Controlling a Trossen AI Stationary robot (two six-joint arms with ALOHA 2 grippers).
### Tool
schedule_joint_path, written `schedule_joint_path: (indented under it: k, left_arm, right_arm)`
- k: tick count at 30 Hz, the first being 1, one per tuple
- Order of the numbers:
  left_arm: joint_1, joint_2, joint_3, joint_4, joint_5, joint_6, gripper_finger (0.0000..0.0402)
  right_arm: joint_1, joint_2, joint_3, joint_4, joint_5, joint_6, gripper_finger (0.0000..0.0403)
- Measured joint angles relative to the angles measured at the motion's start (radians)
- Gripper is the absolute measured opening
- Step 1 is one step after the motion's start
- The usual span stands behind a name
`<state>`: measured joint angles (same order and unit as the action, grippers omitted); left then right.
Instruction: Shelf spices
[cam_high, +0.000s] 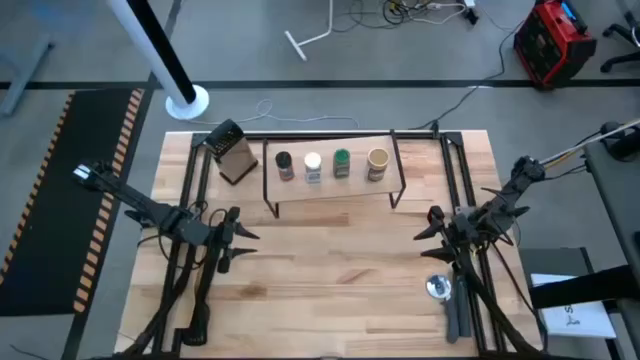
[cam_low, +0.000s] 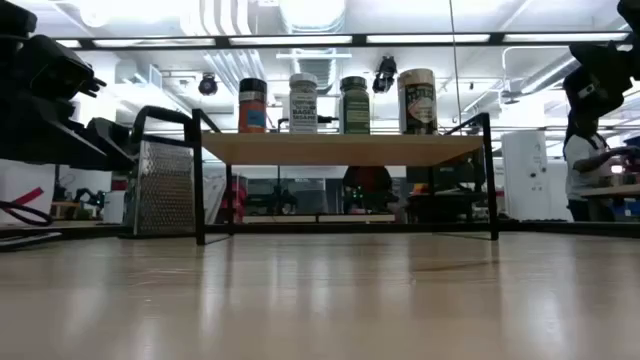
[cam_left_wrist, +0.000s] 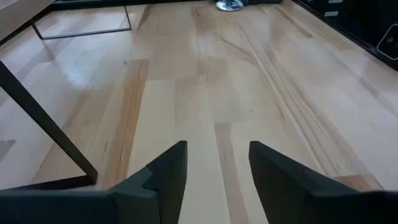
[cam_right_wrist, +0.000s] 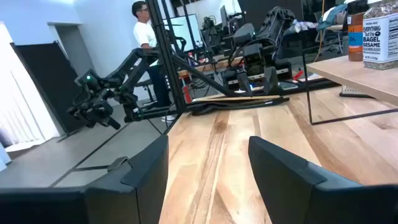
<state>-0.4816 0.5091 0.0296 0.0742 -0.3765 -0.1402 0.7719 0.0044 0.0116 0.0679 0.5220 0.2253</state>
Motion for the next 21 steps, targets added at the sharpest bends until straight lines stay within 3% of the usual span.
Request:
schedule_joint_path:
  k: [21]
  left_arm:
    - [0.000,0.000,0.000,0.000,0.000,0.000,0.0140]
  right_arm:
    - [0.000,0.000,0.000,0.000,0.000,0.000,0.0199]
